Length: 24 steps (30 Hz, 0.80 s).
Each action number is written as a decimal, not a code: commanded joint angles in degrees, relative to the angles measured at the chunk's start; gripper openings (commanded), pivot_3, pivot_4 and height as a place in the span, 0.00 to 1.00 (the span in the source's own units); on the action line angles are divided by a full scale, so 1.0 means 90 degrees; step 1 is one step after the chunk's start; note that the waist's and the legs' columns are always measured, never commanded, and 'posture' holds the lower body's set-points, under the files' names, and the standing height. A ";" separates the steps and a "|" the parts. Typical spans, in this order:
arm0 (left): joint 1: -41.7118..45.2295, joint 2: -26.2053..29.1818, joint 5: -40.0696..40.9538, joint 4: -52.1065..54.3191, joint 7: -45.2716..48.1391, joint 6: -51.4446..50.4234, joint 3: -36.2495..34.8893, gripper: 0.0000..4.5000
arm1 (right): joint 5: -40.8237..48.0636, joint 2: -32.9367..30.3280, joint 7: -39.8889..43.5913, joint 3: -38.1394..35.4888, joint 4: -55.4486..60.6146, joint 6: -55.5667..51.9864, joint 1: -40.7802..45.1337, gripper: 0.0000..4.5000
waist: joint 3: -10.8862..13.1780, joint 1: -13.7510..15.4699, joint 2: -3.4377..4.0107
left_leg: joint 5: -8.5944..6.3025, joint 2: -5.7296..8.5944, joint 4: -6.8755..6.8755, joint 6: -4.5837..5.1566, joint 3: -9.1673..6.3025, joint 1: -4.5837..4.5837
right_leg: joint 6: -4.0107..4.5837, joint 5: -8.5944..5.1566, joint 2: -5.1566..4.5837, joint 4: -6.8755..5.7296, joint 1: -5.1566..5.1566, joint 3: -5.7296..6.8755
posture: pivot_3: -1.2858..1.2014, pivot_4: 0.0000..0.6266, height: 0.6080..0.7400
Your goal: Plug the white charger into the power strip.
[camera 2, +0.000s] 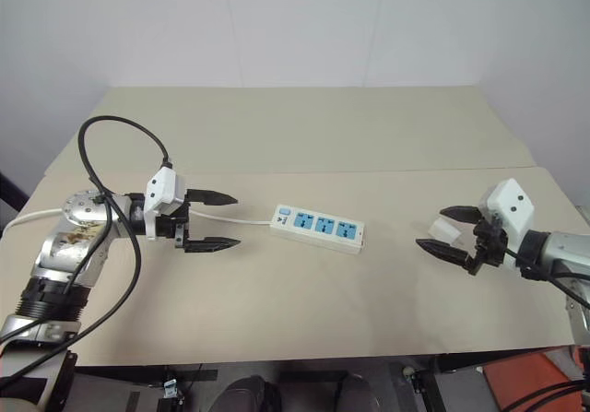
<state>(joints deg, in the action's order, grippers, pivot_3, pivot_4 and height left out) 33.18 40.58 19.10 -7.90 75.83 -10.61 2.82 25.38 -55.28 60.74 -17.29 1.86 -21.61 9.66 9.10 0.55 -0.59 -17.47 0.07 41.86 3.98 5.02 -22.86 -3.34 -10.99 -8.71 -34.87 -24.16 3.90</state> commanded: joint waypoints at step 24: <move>0.3363 -0.1968 -0.1466 -0.6306 0.1820 0.3818 0.0707 1.00 | 0.1067 0.0099 -0.0636 -0.1738 0.2223 -0.1311 -0.1129 1.00 | 0.0009 0.0011 -0.0016 | -0.0003 0.0010 0.0003 0.0007 0.0000 -0.0023 | 0.0000 0.0001 0.0000 0.0009 -0.0008 0.0012 | 0.52 0.24 1.00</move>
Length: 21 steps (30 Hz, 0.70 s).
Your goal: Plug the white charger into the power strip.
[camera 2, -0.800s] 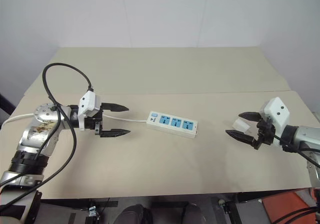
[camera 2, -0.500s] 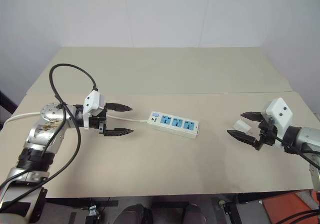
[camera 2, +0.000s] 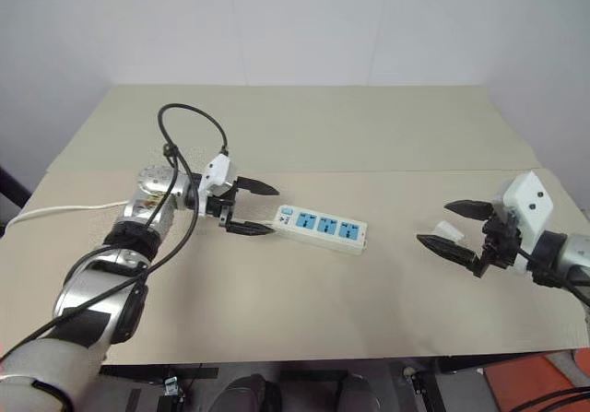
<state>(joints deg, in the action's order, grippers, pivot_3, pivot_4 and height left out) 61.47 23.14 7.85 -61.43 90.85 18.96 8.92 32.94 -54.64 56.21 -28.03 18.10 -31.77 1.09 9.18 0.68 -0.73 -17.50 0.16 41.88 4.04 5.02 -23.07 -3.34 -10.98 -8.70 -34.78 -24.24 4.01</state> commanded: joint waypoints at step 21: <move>0.0440 -0.0685 -0.1537 -0.1559 -0.1935 0.1222 -0.0036 1.00 | 0.1200 0.0350 -0.0667 -0.2166 0.1889 -0.1176 -0.1613 1.00 | 0.0010 0.0016 -0.0018 | -0.0017 -0.0008 0.0010 0.0029 -0.0010 -0.0005 | -0.0005 0.0003 -0.0004 0.0000 0.0001 -0.0003 | 0.52 0.24 1.00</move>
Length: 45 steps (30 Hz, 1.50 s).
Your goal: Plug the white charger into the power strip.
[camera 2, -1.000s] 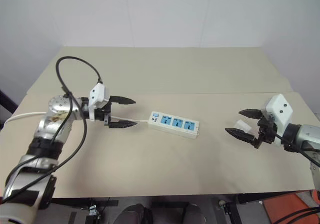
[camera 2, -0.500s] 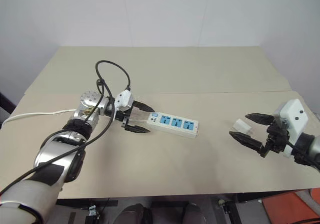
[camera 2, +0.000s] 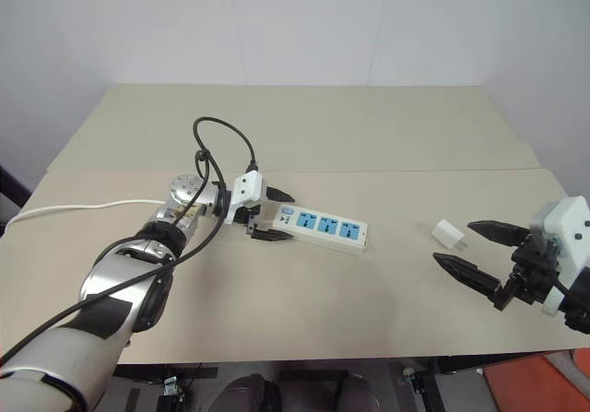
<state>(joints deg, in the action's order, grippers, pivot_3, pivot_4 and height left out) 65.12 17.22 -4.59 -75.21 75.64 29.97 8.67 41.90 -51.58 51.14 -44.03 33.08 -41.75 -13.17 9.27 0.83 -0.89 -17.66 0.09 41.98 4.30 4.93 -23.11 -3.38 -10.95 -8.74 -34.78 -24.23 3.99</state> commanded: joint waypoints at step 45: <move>-0.2555 0.0354 0.1317 0.3697 0.0975 -0.1445 -0.0764 0.73 | 0.0057 -0.0152 -0.0398 0.1085 -0.0692 0.0423 0.1368 1.00 | -0.0004 0.0002 -0.0008 | 0.0000 -0.0002 0.0014 0.0000 0.0002 -0.0002 | -0.0002 0.0001 -0.0003 -0.0008 -0.0001 -0.0004 | 0.52 0.24 1.00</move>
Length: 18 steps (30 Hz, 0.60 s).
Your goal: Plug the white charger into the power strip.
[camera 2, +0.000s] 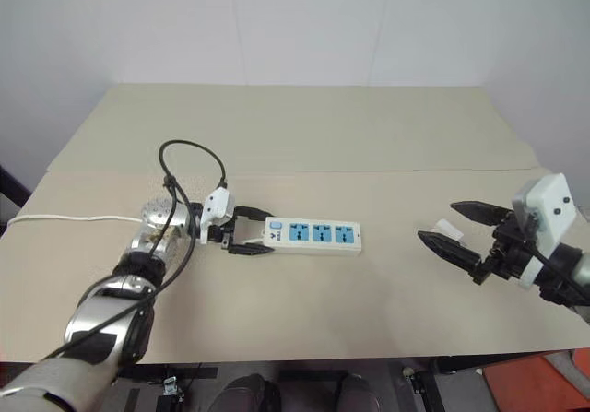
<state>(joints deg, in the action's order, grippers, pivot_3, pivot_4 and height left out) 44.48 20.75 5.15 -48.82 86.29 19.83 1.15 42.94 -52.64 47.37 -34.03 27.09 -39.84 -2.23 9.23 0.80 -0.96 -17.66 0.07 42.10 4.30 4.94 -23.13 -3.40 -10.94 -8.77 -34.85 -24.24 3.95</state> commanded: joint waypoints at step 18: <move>-0.0924 0.0133 0.0901 0.2122 -0.1060 -0.1520 0.0071 0.99 | -0.0054 0.0056 0.0045 0.0005 -0.0097 0.0209 0.0217 1.00 | -0.0001 -0.0011 0.0001 | 0.0000 -0.0001 0.0004 -0.0001 0.0000 0.0012 | -0.0001 0.0001 0.0000 -0.0004 0.0010 -0.0003 | 0.52 0.24 1.00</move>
<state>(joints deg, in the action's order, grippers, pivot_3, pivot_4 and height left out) 36.92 21.52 11.48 -32.13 76.22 7.09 2.05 42.01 -52.12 47.52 -32.57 26.01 -39.20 -0.77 9.23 0.70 -0.94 -17.65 0.06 42.14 4.30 4.95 -23.03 -3.41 -10.93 -8.77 -34.88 -24.16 3.92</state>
